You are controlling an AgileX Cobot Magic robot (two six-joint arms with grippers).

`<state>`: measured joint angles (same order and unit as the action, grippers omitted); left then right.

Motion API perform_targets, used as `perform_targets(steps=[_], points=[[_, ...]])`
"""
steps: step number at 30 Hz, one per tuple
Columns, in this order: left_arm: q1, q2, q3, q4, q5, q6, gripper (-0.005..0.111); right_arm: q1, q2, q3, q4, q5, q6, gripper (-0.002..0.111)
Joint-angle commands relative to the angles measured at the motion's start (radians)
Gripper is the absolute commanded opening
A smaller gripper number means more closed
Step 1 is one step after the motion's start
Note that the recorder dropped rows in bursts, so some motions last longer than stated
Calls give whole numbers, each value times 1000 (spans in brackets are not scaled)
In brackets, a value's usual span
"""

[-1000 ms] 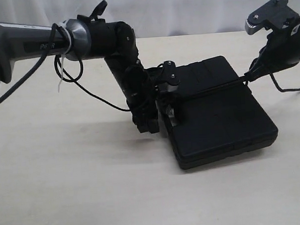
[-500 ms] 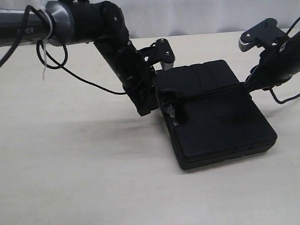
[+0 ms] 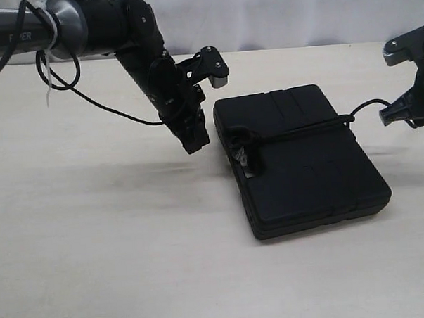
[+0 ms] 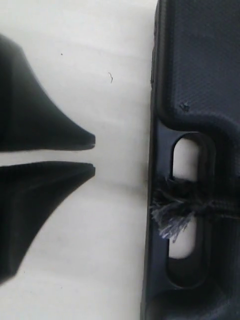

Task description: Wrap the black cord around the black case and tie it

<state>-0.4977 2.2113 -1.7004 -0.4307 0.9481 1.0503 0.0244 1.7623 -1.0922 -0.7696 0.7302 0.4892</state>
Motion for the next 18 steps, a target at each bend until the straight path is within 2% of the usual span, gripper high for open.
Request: perform_targets(steps=[1, 7, 9, 12, 18], points=[[2, -9, 1, -15, 1, -7, 8, 1, -10, -2, 10, 30, 13, 46], [2, -9, 1, -9, 1, -5, 8, 26, -103, -58, 219, 28, -135, 45], [2, -9, 1, -9, 1, -5, 8, 26, -135, -64, 326, 23, -247, 36], [2, -9, 1, -9, 2, -9, 8, 22, -140, -46, 458, 49, -406, 7], [2, -9, 1, -9, 4, -12, 8, 22, -55, 20, 518, 56, -495, 4]])
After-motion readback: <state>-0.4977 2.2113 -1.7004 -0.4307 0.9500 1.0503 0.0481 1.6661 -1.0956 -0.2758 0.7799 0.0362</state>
